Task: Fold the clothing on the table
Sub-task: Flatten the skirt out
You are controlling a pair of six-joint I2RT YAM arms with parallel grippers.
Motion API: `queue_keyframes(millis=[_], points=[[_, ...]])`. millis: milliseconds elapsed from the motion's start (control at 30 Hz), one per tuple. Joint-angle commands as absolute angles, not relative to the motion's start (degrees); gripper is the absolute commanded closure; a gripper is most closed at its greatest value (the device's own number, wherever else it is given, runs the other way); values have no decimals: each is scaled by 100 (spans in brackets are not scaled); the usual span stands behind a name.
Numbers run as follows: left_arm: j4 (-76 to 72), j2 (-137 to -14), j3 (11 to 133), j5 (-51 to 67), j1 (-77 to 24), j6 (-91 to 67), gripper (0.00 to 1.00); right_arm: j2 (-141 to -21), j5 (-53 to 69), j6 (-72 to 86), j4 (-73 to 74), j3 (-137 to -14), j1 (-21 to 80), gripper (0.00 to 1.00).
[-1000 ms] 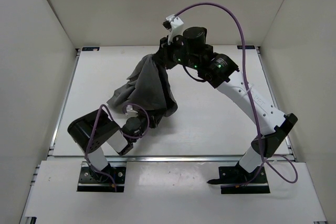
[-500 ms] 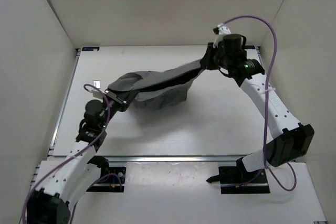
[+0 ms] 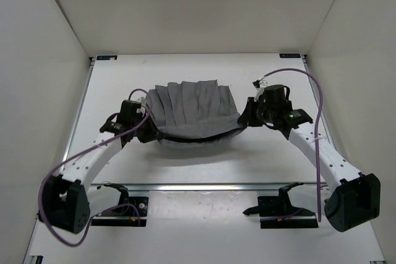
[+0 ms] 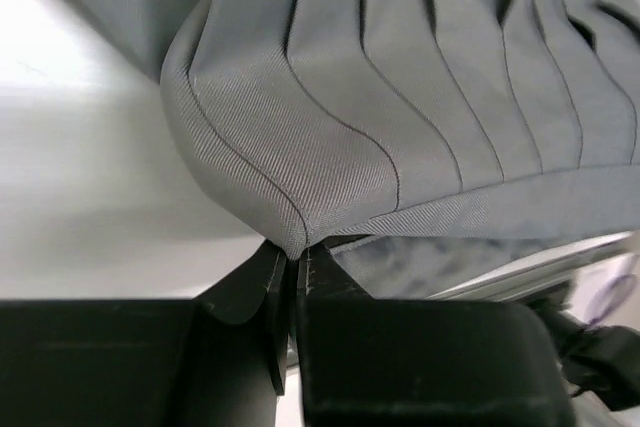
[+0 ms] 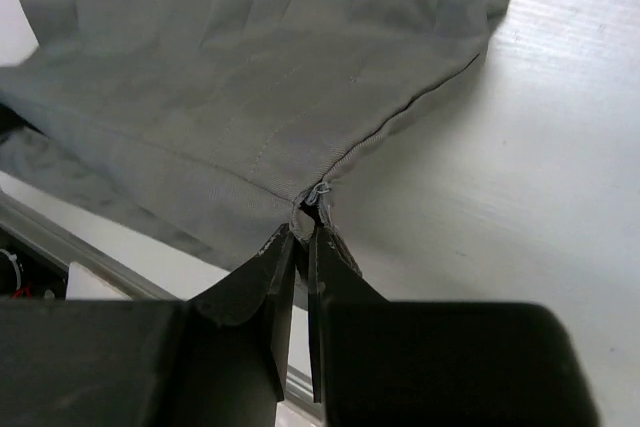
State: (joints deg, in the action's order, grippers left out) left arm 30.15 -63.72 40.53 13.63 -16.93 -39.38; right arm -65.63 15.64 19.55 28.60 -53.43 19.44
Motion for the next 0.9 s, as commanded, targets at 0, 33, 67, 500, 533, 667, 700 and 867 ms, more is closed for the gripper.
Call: queue_keyframes(millis=[0,33,67,500,533,667,700,867], points=[[3558,-7238,5050,1398,-1477,-2700,100,-6862,1907,2075,2136,-5527,1890,100],[3681,-7729,5576,1363,-1485,-2550,100,-7143,1855,1909,2171,-5885,1837,100],[3804,-7987,5955,1293,-1468,-2279,100,-7328,1915,1751,2197,-6428,1776,100],[4615,-10558,12916,1778,-887,-1846,100,-8939,1505,748,2839,-11296,975,100],[4484,-10208,12415,1532,-1062,-1646,100,-8677,1303,643,2821,-10885,1019,100],[4552,-9310,10629,1212,-1599,-1380,100,-7474,1126,773,2427,-8889,1072,100],[4501,-9012,9869,1248,-1643,-1371,100,-7044,1116,852,2347,-8137,1098,100],[4096,-7238,6527,1090,-2082,-1818,100,-5751,1221,1300,2881,-5638,985,100]])
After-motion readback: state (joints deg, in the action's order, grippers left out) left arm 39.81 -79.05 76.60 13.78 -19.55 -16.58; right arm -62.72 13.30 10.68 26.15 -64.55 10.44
